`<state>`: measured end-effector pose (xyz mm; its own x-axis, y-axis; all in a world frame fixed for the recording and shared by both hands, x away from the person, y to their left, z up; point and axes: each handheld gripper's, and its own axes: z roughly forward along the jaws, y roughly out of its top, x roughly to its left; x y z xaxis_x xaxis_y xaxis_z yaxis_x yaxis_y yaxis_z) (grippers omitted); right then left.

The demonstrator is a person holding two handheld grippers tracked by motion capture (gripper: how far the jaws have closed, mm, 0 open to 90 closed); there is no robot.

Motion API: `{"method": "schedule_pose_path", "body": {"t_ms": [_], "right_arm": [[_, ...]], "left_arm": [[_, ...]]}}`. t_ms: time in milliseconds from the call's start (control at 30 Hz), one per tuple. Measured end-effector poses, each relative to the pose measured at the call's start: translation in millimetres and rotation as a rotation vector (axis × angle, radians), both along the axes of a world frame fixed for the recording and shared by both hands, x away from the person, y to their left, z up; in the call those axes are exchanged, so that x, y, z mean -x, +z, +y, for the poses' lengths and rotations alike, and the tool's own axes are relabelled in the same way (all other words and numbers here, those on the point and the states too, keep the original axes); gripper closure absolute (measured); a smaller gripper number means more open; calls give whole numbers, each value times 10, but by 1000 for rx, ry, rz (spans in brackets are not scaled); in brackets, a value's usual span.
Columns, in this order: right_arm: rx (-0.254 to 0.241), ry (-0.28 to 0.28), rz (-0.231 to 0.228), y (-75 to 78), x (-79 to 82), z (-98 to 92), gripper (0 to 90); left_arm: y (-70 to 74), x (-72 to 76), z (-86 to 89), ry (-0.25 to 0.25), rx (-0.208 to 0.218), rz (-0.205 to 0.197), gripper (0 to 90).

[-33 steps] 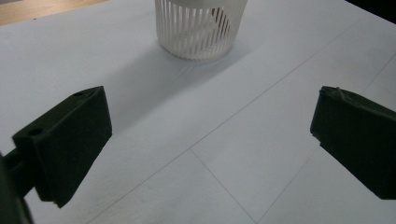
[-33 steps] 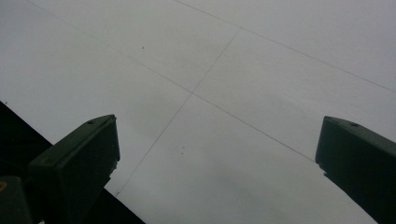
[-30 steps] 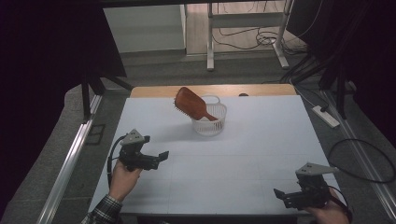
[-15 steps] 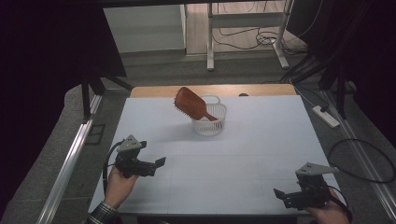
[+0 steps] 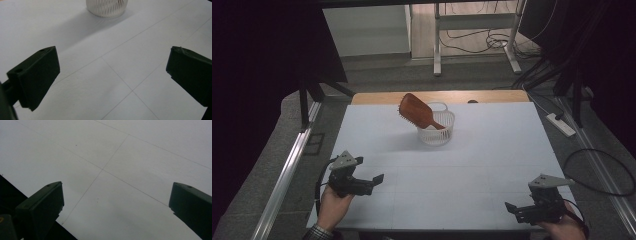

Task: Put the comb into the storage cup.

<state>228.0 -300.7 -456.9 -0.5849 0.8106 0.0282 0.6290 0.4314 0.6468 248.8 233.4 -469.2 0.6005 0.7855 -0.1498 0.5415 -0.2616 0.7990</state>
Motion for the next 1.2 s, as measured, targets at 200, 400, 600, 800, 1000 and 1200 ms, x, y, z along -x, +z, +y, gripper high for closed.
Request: {"method": "schedule_pose_path", "body": {"t_ms": [200, 400, 600, 800, 1000, 1200], "right_arm": [[0, -1, -1, 0, -1, 0, 0], [1, -2, -1, 0, -2, 0, 0], [1, -1, -1, 0, -2, 0, 0], [1, -2, -2, 0, -2, 1, 0], [2, -2, -2, 0, -2, 2, 0], [3, -2, -3, 0, -1, 2, 0]], "left_arm": [[-6, 80, 50, 10, 0, -2, 0], [-17, 147, 96, 16, -3, 0, 0], [-35, 205, 122, 20, -7, 7, 0], [-44, 273, 152, 29, -10, 8, 0], [-57, 333, 189, 35, -11, 12, 0], [-71, 392, 218, 41, -11, 16, 0]]}}
